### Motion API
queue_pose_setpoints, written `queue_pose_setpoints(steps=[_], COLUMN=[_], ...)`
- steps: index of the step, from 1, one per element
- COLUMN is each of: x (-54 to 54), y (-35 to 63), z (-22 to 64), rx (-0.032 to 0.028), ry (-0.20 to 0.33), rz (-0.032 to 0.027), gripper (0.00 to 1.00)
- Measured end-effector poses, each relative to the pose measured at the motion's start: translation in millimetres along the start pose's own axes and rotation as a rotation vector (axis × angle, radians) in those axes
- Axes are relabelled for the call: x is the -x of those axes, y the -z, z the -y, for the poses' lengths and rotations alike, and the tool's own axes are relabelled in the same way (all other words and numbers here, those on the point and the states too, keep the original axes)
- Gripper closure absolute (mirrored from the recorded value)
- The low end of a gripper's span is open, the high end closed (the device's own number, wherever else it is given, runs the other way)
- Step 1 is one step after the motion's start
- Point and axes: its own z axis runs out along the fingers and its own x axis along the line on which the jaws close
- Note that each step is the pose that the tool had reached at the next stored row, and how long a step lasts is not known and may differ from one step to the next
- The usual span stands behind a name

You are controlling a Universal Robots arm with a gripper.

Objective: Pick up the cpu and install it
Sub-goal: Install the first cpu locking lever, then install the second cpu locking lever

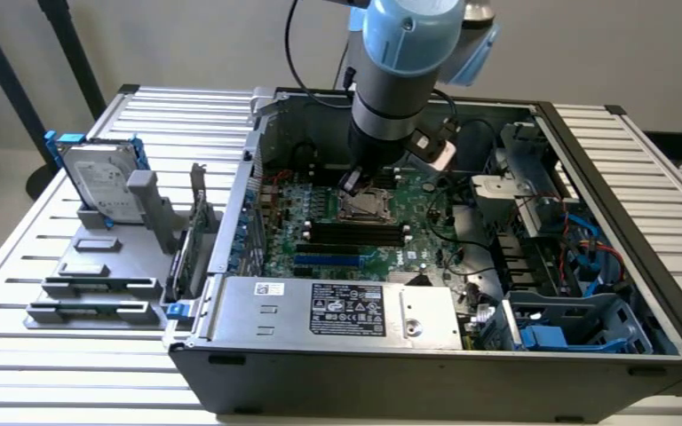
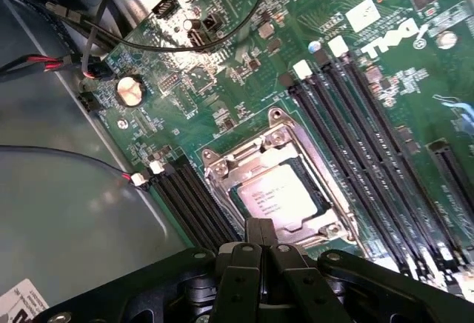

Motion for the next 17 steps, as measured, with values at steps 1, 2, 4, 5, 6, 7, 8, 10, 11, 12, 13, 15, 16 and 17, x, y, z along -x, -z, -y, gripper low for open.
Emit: queue_pose_setpoints(steps=[1, 2, 4, 5, 6, 7, 8, 10, 11, 12, 13, 15, 16, 17], x=[2.2, 4.4, 8.9, 11.2, 13.4, 15.7, 18.0, 22.9, 25.4, 27.7, 30.0, 34.5, 36.7, 38.9], y=[2.2, 4.3, 8.5, 10.6, 12.7, 14.9, 16.9, 20.6, 22.5, 24.3, 26.1, 29.6, 31.2, 32.5], z=[0.2, 0.5, 1.0, 1.3, 1.5, 1.8, 2.0, 2.4, 2.5, 2.6, 2.6, 2.6, 2.6, 2.7], rx=[-0.0001, -0.0002, -0.0002, -0.0003, -0.0003, -0.0003, -0.0004, -0.0004, -0.0005, -0.0005, -0.0005, -0.0006, -0.0007, -0.0011], ry=[0.000, 0.000, 0.000, 0.000, 0.000, 0.000, 0.000, 0.000, 0.000, 0.000, 0.000, 0.000, 0.000, 0.000], rz=[-0.0002, -0.0003, -0.0005, -0.0005, -0.0004, -0.0005, -0.0007, -0.0008, -0.0009, -0.0007, -0.0007, -0.0007, -0.0008, -0.0005], gripper=[0.89, 0.89, 0.89, 0.89, 0.89, 0.89, 0.89, 0.89, 0.89, 0.89, 0.89, 0.89, 0.89, 0.89])
